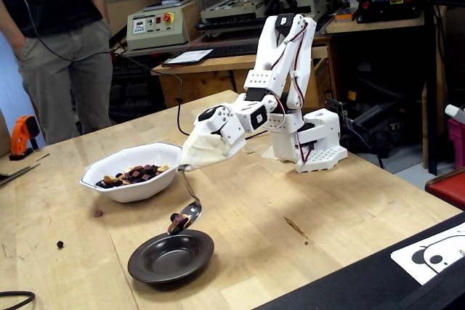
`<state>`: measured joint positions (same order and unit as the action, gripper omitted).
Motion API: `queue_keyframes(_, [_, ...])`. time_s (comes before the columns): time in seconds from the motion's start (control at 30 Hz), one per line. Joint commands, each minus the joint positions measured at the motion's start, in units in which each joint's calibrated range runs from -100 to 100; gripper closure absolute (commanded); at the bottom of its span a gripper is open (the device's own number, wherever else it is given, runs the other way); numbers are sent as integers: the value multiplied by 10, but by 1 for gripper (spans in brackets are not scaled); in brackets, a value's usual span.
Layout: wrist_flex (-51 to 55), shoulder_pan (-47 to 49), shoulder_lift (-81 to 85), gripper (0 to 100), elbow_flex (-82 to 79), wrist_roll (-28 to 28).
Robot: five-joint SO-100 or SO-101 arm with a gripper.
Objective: Use spoon to transfer food from the white bowl to brown plate
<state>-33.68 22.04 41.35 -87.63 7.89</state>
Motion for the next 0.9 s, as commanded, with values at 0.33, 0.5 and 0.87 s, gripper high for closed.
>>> queue_keyframes(0.33, [-9,-2,23,96,8,-53])
queue_keyframes(0.5, [-7,-2,23,96,8,-59])
queue_keyframes(0.87, [-6,-2,23,96,7,-163])
